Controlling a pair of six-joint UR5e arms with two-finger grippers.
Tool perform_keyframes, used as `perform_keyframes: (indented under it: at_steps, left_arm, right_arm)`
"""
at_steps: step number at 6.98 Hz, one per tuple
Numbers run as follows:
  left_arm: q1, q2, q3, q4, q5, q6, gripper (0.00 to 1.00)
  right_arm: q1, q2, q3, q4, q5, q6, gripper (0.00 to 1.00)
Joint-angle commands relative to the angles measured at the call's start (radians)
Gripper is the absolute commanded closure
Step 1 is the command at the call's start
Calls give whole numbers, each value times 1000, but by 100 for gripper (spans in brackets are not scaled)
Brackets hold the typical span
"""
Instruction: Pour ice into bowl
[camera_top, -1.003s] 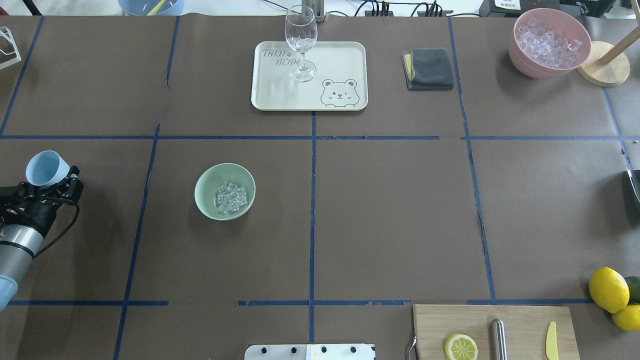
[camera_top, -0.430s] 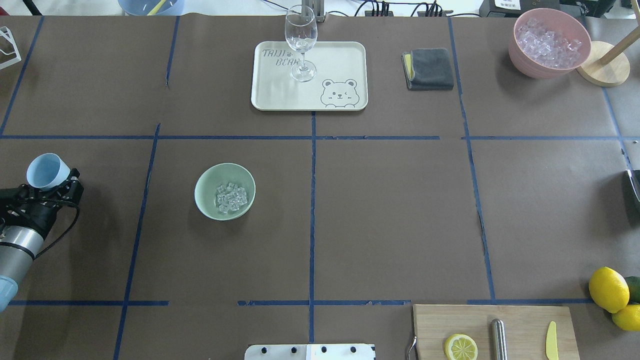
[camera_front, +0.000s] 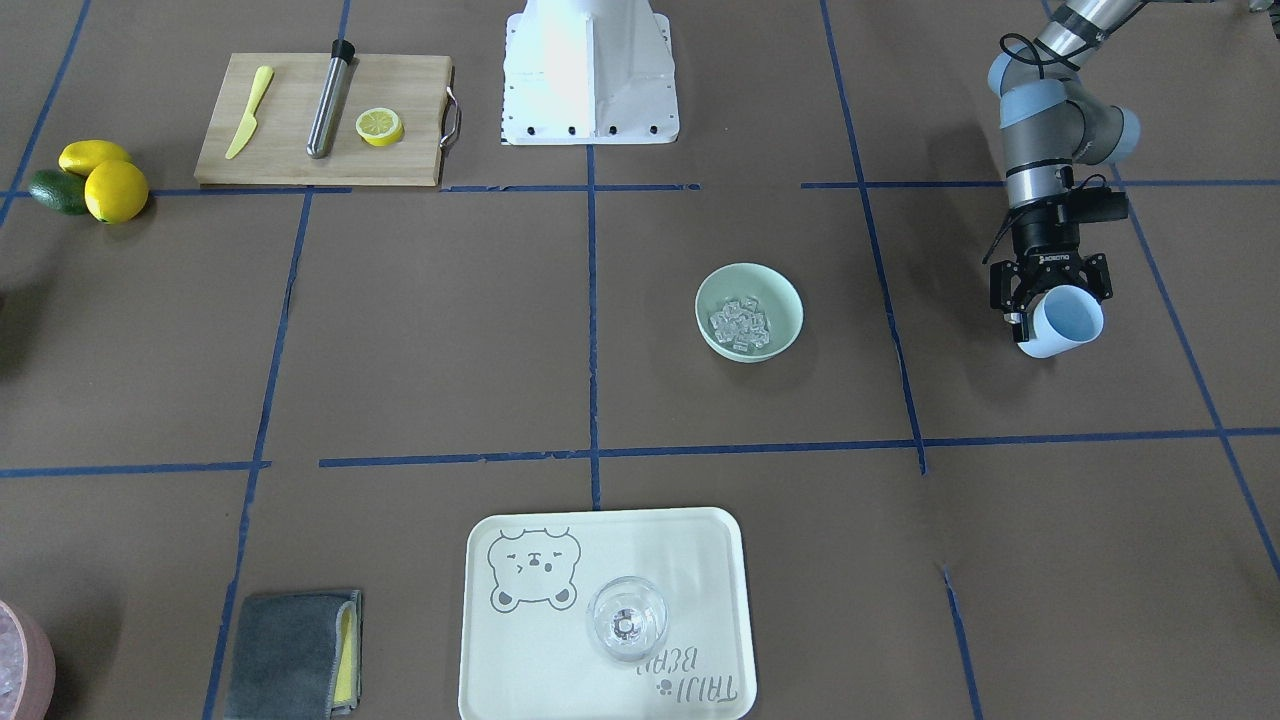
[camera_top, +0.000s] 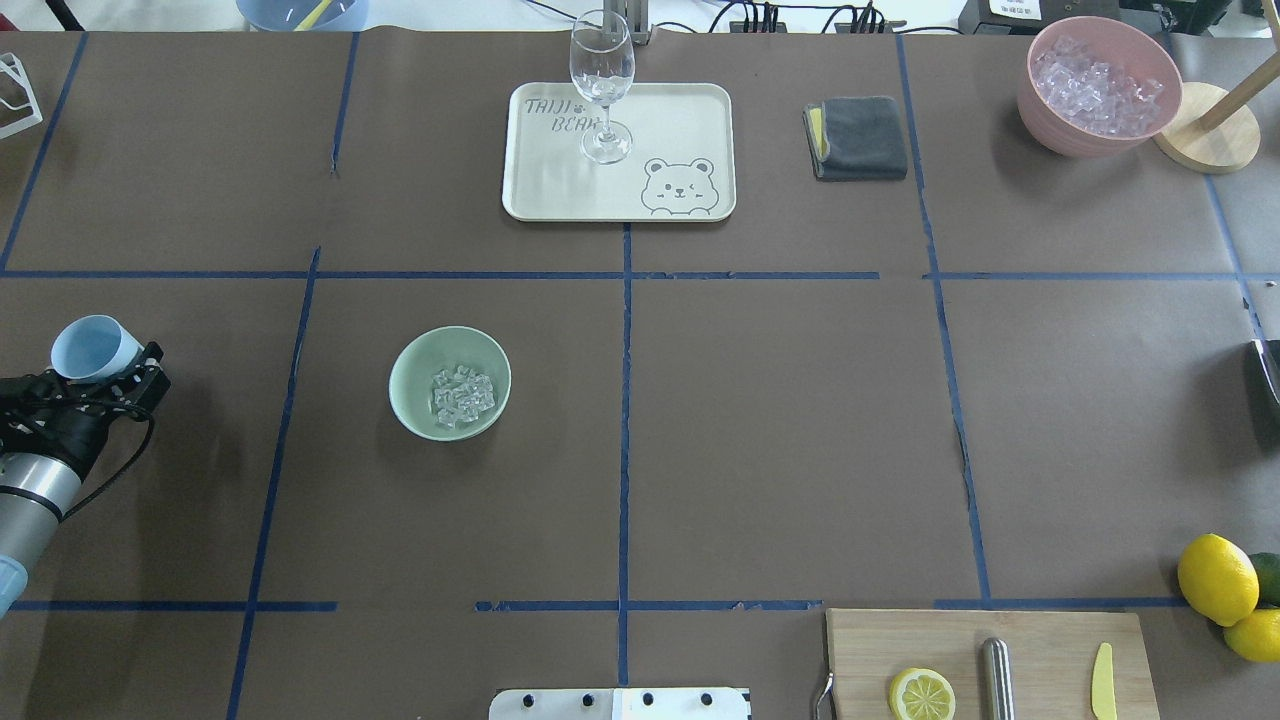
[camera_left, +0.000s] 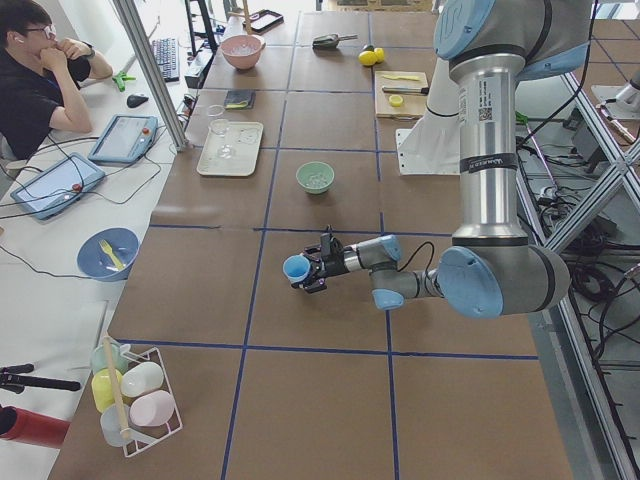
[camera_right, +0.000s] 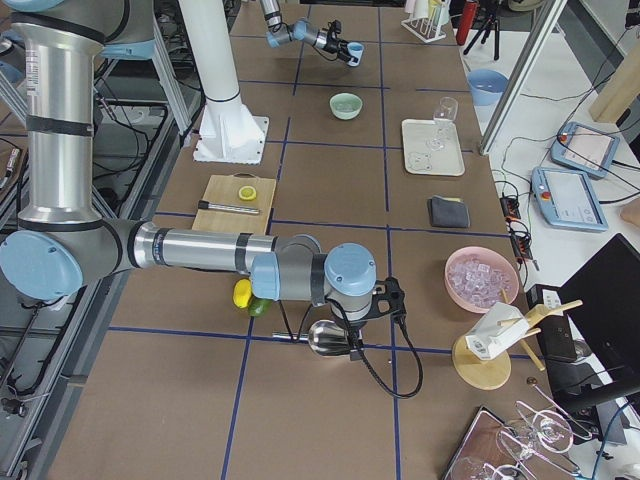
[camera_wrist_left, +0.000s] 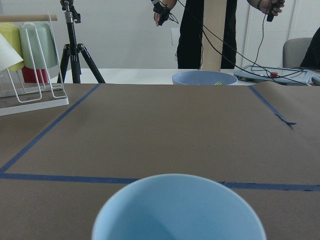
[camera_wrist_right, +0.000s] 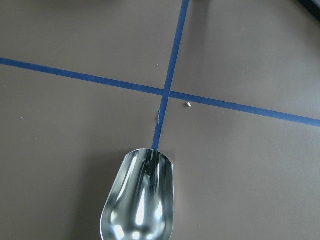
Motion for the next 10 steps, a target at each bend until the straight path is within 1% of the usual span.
perform_keyframes:
  at_steps: [1, 2, 4, 5, 6, 7, 8, 9, 10]
  left_arm:
    - [-5, 75, -64, -113, -72, 123, 0]
    - [-14, 114, -101, -182, -127, 206, 0]
    - [-124, 120, -186, -187, -273, 306, 0]
    - [-197, 120, -207, -187, -357, 367, 0]
    - [-295, 122, -227, -186, -463, 470, 0]
    - [-413, 120, -230, -173, -613, 577, 0]
    - [-551, 114, -234, -125, -775, 700, 0]
    - [-701, 100, -280, 12, -950, 837, 0]
    - [-845, 89, -332, 166, -1079, 1020, 0]
  right_arm:
    - [1, 0, 0, 0, -2, 0, 0]
    - [4, 0, 0, 0, 0, 0, 0]
    - [4, 2, 0, 0, 0, 0, 0]
    - [4, 2, 0, 0, 0, 1, 0]
    - [4, 2, 2, 0, 2, 2, 0]
    - [4, 6, 2, 0, 2, 2, 0]
    - [4, 6, 2, 0, 2, 2, 0]
    - [4, 8, 6, 0, 2, 3, 0]
    - [4, 8, 36, 0, 2, 38, 0]
